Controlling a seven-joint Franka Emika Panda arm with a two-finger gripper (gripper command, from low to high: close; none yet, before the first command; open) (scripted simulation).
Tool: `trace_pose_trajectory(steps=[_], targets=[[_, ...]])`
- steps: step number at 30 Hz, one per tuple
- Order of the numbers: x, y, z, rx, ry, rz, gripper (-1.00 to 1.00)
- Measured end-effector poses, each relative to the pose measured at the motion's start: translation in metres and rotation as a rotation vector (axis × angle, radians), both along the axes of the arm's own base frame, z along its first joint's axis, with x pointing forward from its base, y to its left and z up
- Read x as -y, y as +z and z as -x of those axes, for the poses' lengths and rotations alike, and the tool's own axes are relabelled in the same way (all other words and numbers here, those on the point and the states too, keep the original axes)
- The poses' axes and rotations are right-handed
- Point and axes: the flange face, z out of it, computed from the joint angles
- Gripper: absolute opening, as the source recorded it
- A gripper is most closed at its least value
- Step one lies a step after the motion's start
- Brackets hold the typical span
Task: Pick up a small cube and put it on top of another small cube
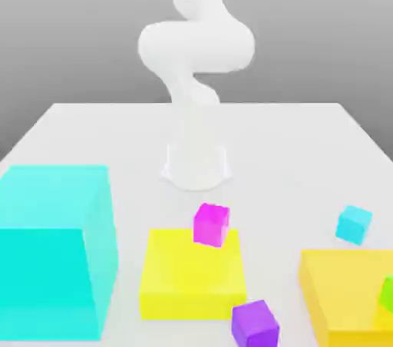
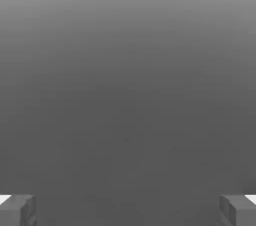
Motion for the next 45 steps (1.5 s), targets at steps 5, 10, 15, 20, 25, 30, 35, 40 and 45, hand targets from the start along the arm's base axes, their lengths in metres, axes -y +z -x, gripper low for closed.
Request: trace_pose_trajectory(steps=[5, 10, 15, 20, 25, 30, 35, 40, 45], targets=[[-0.091, -0.111, -0.035, -0.166, 0.19, 0.044, 0.0], [-0.178, -0.223, -0.022, -0.319, 0.375, 0.111, 0.0], [-0.246, -0.333, 0.032, -0.465, 0.557, 0.2, 0.0], [-0.286, -0.433, 0.119, -0.602, 0.748, 0.314, 0.0], [-0.289, -0.497, 0.147, -0.648, 0.796, 0.349, 0.0], [-0.288, -0.526, 0.148, -0.65, 0.798, 0.35, -1.0], [-0.288, -0.527, 0.148, -0.649, 0.798, 0.351, -1.0], [-0.289, -0.483, 0.148, -0.649, 0.797, 0.351, -1.0], [-0.298, -0.447, 0.101, -0.647, 0.819, 0.361, -1.0]])
